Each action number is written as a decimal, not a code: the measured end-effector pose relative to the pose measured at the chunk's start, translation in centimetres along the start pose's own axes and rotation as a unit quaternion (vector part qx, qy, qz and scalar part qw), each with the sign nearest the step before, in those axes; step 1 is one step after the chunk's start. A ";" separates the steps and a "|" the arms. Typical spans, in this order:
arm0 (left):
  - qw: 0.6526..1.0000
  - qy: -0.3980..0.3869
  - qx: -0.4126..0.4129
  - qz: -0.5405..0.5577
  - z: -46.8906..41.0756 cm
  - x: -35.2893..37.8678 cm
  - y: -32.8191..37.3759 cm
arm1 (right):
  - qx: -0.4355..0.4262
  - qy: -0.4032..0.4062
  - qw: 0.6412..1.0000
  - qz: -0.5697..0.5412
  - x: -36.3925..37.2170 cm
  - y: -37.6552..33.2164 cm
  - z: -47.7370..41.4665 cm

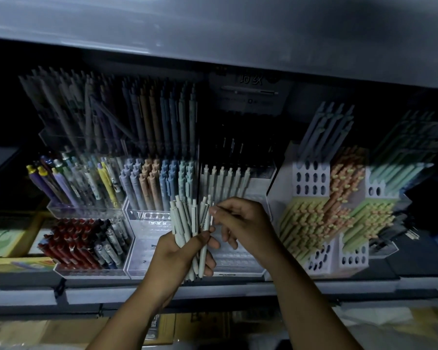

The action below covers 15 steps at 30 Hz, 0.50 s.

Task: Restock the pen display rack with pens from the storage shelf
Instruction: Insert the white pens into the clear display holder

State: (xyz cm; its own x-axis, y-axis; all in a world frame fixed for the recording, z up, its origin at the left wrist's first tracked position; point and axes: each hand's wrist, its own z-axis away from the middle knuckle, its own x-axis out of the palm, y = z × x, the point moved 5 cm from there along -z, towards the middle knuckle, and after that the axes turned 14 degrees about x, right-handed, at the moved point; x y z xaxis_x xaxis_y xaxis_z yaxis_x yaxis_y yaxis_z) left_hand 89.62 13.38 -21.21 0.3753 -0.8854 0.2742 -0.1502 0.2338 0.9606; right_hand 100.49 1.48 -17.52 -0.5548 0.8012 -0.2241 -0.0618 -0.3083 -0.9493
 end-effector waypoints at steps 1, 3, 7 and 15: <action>1.000 -0.005 0.000 -0.001 0.0 0.1 0.1 | 0.002 -0.009 1.000 -0.006 0.1 -0.1 0.1; 1.000 -0.012 -0.001 -0.001 0.1 0.2 0.2 | 0.011 -0.017 1.000 -0.016 0.1 -0.1 0.2; 1.000 -0.011 0.005 0.003 0.0 0.6 0.4 | 0.011 -0.005 0.998 -0.058 -0.2 -0.3 0.2; 0.999 0.038 -0.005 0.036 0.0 -0.4 -0.1 | -0.148 0.296 0.942 -0.051 -6.3 -0.9 -0.5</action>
State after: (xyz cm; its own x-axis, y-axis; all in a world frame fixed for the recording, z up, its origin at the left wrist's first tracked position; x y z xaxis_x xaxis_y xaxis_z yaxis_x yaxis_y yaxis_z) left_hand 89.52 13.71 -21.38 0.4328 -0.8333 0.3440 -0.1709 0.2989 0.9389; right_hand 104.49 -3.04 -15.40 0.0061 0.9916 -0.1293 0.1937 -0.1280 -0.9727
